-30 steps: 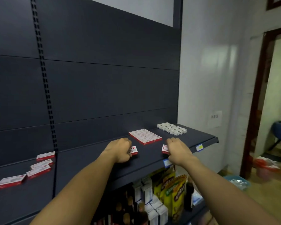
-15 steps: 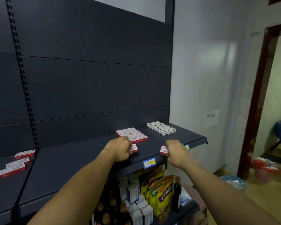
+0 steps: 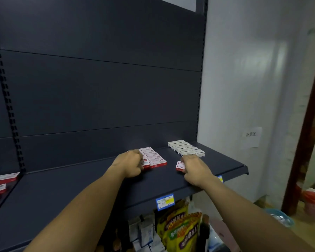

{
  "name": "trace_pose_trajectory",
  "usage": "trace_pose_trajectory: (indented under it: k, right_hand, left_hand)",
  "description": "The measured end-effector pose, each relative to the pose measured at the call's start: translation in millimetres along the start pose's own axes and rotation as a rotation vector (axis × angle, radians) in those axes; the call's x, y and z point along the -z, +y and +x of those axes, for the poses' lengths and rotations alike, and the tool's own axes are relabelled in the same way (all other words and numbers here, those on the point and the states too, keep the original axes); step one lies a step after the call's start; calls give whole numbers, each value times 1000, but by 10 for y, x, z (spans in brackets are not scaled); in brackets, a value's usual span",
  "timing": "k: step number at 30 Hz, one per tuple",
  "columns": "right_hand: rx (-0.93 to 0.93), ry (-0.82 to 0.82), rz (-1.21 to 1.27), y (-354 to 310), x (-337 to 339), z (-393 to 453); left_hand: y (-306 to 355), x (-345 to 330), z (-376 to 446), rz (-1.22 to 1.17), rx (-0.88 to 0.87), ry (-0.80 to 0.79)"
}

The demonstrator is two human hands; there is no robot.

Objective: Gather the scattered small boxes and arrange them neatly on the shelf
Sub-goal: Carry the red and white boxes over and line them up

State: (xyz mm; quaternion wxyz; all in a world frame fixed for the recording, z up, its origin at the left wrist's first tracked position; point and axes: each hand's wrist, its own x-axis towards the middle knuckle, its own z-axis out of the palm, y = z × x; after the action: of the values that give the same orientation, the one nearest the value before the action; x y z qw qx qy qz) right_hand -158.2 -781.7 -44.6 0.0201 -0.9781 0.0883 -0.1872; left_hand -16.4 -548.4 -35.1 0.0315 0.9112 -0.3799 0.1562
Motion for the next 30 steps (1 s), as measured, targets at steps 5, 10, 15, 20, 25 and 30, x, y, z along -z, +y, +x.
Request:
trace_pose_trajectory:
  k: [5, 10, 15, 20, 25, 30]
  right_hand:
    - [44, 29, -3, -11, -124, 542]
    - [90, 55, 42, -28, -251, 998]
    - [147, 62, 107, -56, -455, 1292]
    - [229, 91, 174, -124, -667, 1573]
    - [283, 94, 288, -165, -889, 1844]
    - [296, 121, 402, -202, -1116, 2089]
  left_hand:
    - [-222, -47, 347, 5, 60, -27]
    - [-374, -78, 600, -48, 134, 19]
    - [-415, -134, 775, -216, 312, 190]
    - [-579, -310, 876, -281, 410, 211]
    - [-720, -571, 943, -344, 482, 232]
    - [-710, -767, 1059, -386, 504, 269]
